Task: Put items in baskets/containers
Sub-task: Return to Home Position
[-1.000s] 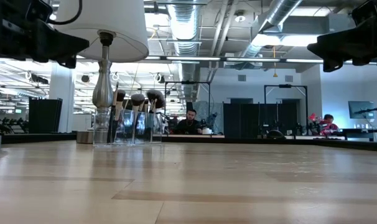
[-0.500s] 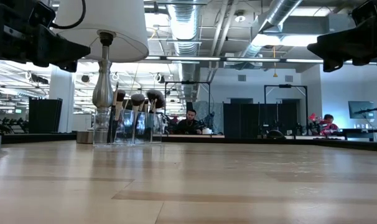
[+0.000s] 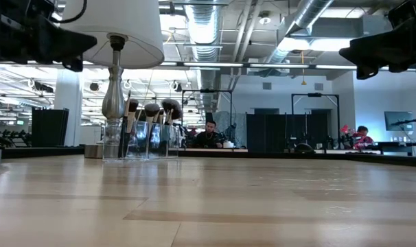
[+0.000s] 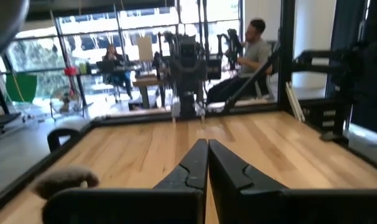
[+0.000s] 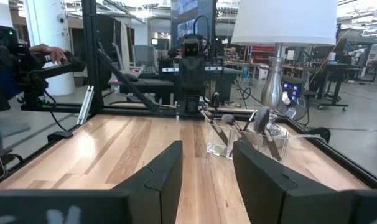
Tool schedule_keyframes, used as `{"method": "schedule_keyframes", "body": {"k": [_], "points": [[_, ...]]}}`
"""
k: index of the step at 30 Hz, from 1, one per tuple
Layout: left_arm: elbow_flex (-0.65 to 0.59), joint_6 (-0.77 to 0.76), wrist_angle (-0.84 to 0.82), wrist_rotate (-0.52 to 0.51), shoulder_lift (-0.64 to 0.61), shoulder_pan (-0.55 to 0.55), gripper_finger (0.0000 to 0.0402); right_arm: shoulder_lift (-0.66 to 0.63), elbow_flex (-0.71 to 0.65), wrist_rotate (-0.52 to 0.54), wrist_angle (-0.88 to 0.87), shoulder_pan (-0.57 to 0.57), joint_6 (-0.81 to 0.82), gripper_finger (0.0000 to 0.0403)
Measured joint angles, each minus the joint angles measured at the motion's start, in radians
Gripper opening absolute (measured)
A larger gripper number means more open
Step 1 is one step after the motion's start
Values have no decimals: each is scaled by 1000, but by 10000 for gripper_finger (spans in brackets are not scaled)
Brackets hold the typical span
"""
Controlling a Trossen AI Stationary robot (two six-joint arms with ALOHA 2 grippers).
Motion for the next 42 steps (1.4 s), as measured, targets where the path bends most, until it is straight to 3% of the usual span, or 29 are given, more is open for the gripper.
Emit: {"method": "schedule_keyframes", "body": {"k": [8, 19, 24, 35, 42], "points": [[0, 0, 1, 0, -105, 0, 10, 0, 0, 0, 0, 0, 0, 133], [0, 4, 29, 0, -108, 0, 12, 0, 0, 0, 0, 0, 0, 133], [0, 198, 29, 0, -108, 3, 12, 0, 0, 0, 0, 0, 0, 134], [0, 152, 34, 0, -108, 3, 12, 0, 0, 0, 0, 0, 0, 133], [0, 21, -53, 0, -108, 2, 11, 0, 0, 0, 0, 0, 0, 134]]}}
